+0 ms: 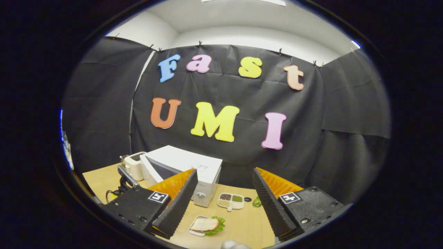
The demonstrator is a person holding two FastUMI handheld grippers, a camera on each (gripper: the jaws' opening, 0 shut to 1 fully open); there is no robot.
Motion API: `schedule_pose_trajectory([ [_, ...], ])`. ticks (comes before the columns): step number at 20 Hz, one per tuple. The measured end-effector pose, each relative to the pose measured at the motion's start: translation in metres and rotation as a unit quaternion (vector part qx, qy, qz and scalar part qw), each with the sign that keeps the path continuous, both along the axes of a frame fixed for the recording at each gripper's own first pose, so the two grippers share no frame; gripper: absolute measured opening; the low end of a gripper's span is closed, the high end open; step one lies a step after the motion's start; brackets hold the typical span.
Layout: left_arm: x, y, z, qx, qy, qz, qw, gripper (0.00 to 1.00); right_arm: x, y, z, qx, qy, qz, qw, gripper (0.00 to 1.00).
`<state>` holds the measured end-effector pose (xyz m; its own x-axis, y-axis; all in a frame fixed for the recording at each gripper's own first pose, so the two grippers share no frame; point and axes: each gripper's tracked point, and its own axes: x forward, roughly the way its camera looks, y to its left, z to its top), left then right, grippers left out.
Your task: Open the microwave oven with the left hand, put the food in, and close the microwave oven.
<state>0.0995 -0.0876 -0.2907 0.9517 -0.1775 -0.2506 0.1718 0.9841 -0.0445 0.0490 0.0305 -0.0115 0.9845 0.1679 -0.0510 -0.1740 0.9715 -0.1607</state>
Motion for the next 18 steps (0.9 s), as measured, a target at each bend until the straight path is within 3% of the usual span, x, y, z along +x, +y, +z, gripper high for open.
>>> schedule_pose_trajectory([
  [3, -0.020, 0.017, 0.004, 0.005, -0.001, 0.002, 1.000, 0.98, -0.005, 0.009, -0.006, 0.007, 0.004, 0.009, 1.000, 1.00],
  [6, -0.044, 0.043, 0.005, 0.007, 0.006, 0.006, 1.000, 0.97, -0.010, 0.019, -0.022, 0.016, 0.018, 0.015, 1.000, 0.96],
  [18, -0.115, 0.181, 0.005, 0.061, 0.022, 0.068, 0.996, 0.97, -0.022, 0.084, -0.063, 0.023, 0.058, 0.034, 0.997, 1.00],
])
